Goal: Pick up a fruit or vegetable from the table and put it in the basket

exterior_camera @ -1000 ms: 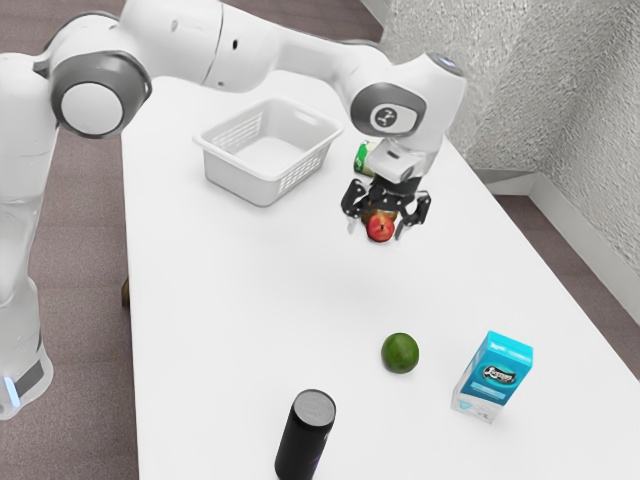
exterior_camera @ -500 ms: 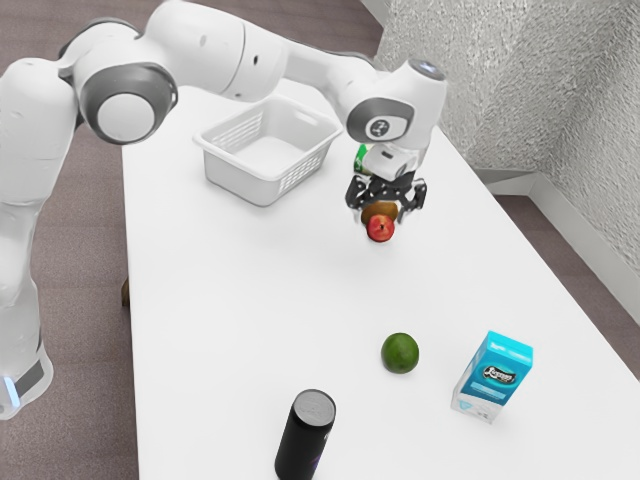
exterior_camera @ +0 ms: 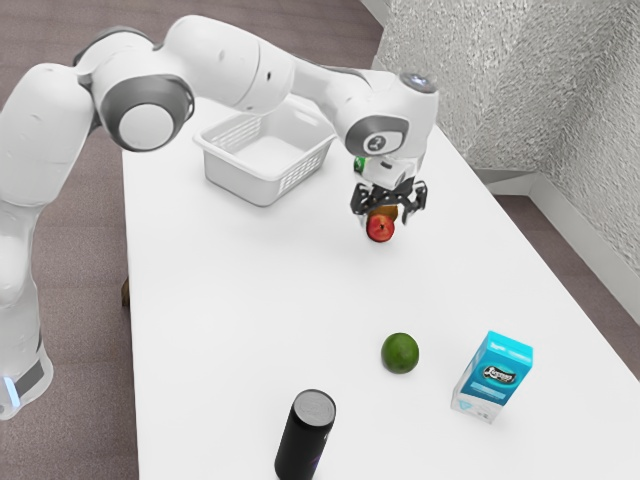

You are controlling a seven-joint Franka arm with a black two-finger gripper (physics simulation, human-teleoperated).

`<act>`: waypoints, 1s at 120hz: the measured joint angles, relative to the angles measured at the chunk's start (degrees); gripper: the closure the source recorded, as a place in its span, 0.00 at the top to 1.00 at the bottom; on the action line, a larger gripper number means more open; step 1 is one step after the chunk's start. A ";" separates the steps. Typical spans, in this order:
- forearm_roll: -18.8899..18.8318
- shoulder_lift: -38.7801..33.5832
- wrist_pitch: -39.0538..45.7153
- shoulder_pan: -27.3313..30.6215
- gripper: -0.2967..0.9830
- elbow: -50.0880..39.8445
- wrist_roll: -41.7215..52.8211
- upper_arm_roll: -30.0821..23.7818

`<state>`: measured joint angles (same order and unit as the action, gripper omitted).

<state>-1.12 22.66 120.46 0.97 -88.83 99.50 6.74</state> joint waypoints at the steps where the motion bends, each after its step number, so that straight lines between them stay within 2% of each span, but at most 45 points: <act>1: 0.00 0.05 0.10 0.01 0.77 0.01 -0.01 -0.01; 47: 0.31 1.99 3.86 0.62 0.76 0.12 -1.17 -0.15; 62: 0.16 2.46 4.23 0.76 0.70 0.11 -1.49 -0.15; 91: 0.75 2.69 4.59 1.24 0.51 0.04 -1.86 -0.26; 120: 3.16 1.90 3.23 1.48 0.51 0.22 -2.01 -0.07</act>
<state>2.03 24.56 123.69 2.45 -88.61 97.48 6.67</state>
